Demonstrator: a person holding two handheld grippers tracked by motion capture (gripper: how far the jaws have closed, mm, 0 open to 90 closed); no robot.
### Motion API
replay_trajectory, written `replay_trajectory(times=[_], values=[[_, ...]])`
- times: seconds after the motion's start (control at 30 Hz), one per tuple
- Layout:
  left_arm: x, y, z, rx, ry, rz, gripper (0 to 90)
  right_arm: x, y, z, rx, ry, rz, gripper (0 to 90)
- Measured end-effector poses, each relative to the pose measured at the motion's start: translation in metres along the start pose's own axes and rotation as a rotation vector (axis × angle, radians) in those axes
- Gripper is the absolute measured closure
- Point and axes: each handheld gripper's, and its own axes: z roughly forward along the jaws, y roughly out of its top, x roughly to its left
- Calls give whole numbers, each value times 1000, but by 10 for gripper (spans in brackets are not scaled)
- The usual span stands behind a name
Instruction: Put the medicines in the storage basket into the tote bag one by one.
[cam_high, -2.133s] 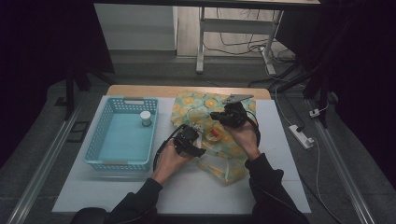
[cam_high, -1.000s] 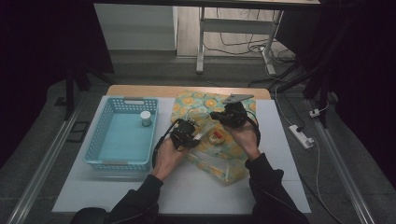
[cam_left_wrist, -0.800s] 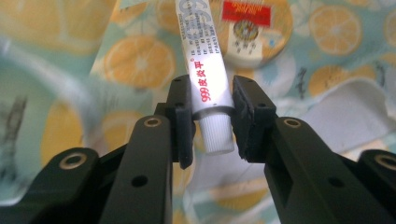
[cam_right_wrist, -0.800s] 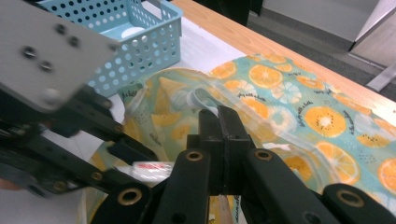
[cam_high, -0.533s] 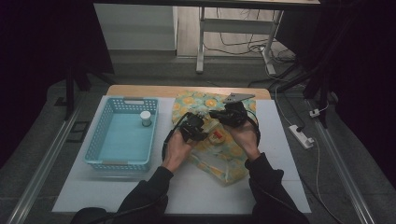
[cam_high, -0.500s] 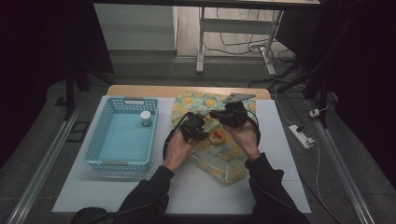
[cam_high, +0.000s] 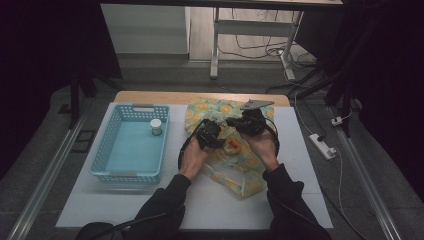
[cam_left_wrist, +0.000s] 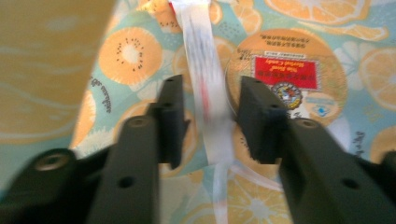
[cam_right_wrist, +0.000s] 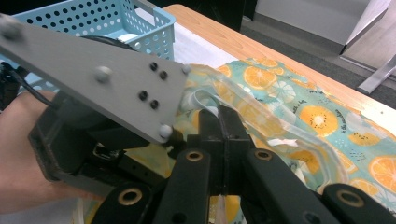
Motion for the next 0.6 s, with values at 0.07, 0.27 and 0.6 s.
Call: replay_trajectory(times=[0.07, 0.27, 0.6], values=[[-2, -1, -4, -1, 0, 12, 551, 0, 0, 0, -3, -1, 0, 900], [-5, -11, -23, -21, -51, 19, 455, -2, -1, 0, 0, -3, 3, 900], [5, -23, -63, -59, -115, 0, 294, -2, -2, 1, 10, 7, 1, 900]])
